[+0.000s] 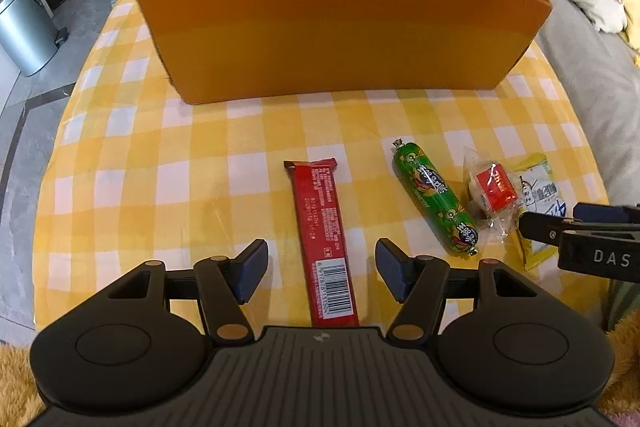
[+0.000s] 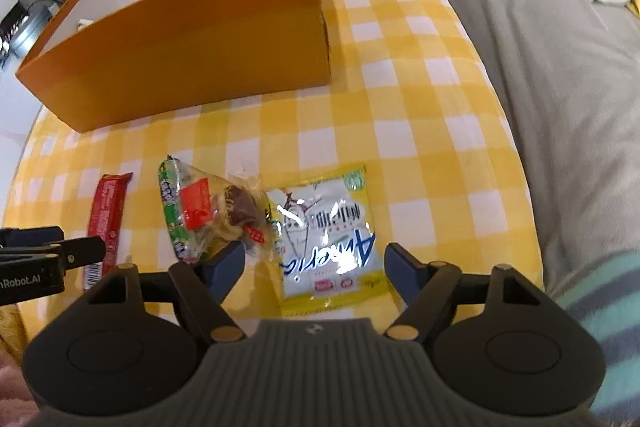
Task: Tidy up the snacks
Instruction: 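Grasp the yellow-white Amerio bag with the right tool while the left tool grasps the red chocolate bar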
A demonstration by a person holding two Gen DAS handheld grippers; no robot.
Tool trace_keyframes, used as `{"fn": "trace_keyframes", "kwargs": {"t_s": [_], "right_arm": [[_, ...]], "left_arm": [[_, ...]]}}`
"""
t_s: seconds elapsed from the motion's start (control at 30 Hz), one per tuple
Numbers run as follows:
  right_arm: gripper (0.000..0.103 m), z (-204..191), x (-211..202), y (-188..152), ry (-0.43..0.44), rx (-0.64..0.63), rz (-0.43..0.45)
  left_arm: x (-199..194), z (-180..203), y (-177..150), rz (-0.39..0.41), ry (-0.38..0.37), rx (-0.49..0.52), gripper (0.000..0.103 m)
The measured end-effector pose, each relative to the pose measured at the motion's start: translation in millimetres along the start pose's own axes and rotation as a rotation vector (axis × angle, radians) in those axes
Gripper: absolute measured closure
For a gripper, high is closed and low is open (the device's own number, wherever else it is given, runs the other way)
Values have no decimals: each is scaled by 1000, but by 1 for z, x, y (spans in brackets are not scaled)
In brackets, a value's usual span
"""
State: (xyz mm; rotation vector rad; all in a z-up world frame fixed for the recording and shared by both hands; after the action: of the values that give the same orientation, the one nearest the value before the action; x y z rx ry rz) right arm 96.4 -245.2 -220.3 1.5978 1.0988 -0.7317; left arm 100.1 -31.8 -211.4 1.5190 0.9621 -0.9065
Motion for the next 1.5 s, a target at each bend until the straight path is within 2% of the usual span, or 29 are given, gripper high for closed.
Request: {"fn": "trace_keyframes", "kwargs": {"t_s": [0.27, 0.37, 0.43, 0.5, 0.67, 0.77, 1.07, 1.27, 1.37, 1.5], "right_arm": [[30, 6, 19, -1, -8, 12, -51], [31, 2, 22, -2, -26, -28, -59], [35, 1, 23, -2, -40, -45, -61], [43, 0, 22, -2, -55, -56, -57], [49, -4, 22, -4, -79, -90, -62], [52, -8, 20, -6, -75, -106, -62], [52, -2, 12, -8, -39, -26, -60], [52, -10, 2, -8, -50, -53, -31], [52, -13, -5, -9, -96, -67, -23], [52, -16, -18, -9, -89, -65, 12]], "left_arm": [[15, 0, -1, -37, 38, 0, 30], [19, 2, -2, -49, 42, 1, 36], [19, 2, -2, -36, 67, 12, 41], [18, 3, -3, -31, 66, 16, 43], [17, 6, -2, -20, 47, 18, 55], [15, 8, -2, -2, 43, 29, 75], [12, -2, -7, 1, 2, -12, 76], [-3, -15, -9, 30, -31, -63, 76], [-15, -19, -8, 53, -42, -81, 76], [-27, -22, -7, 78, -64, -94, 76]]}}
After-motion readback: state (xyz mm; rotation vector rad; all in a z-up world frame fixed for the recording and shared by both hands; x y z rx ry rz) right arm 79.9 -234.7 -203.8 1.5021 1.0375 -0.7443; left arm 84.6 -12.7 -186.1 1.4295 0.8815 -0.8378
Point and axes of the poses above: each gripper's, at about its wrist camera, not at the fingertips, and x roughly the way its jaws point, z to its right, y to its top, the point moved 5 cm from there along x, roughly the way its jaws point, and after that the axes turned 12 degrees about y, right-handed, at the moved point
